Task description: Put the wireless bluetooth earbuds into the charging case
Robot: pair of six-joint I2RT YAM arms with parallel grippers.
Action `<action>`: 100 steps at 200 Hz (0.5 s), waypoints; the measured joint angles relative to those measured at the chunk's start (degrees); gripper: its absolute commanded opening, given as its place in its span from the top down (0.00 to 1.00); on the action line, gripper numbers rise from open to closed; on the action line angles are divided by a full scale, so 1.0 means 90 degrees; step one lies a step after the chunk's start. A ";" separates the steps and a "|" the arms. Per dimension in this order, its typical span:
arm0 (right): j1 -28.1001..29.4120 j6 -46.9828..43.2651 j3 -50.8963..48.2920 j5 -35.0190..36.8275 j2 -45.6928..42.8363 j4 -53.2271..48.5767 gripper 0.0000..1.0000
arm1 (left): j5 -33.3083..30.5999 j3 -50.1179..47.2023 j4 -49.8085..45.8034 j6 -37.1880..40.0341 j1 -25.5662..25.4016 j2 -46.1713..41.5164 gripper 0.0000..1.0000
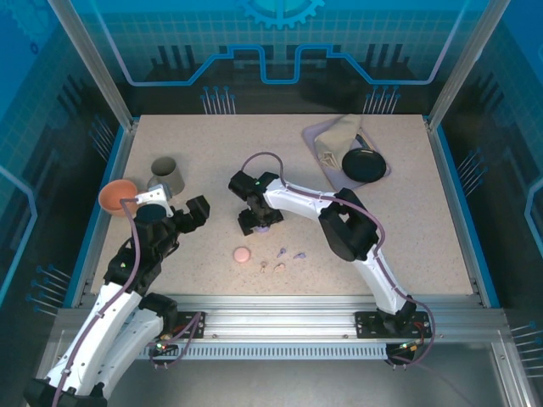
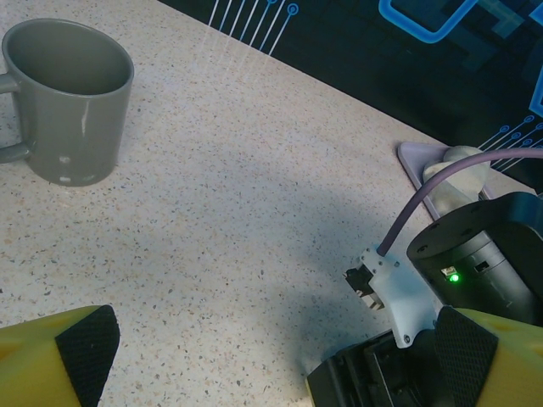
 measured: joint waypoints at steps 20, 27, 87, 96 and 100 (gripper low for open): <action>0.0005 0.0049 0.0010 -0.0044 0.0015 -0.0010 0.28 | 0.0000 0.0000 0.0000 0.0000 0.0000 -0.0005 0.01; 0.0005 0.0058 0.0010 -0.0056 0.0024 -0.0015 0.30 | -0.0002 -0.0007 0.0000 0.0000 0.0000 -0.0010 0.01; 0.0005 0.0063 0.0097 -0.0049 0.0092 -0.0095 0.34 | -0.0051 -0.0075 -0.0015 0.0000 0.0000 -0.0041 0.01; 0.0005 0.0063 0.0153 -0.0029 0.0134 -0.0146 0.35 | -0.0061 -0.0075 -0.0019 0.0000 0.0000 -0.0041 0.01; 0.0005 0.0063 0.0180 -0.0029 0.0151 -0.0165 0.35 | -0.0066 -0.0075 -0.0024 0.0000 0.0000 -0.0041 0.01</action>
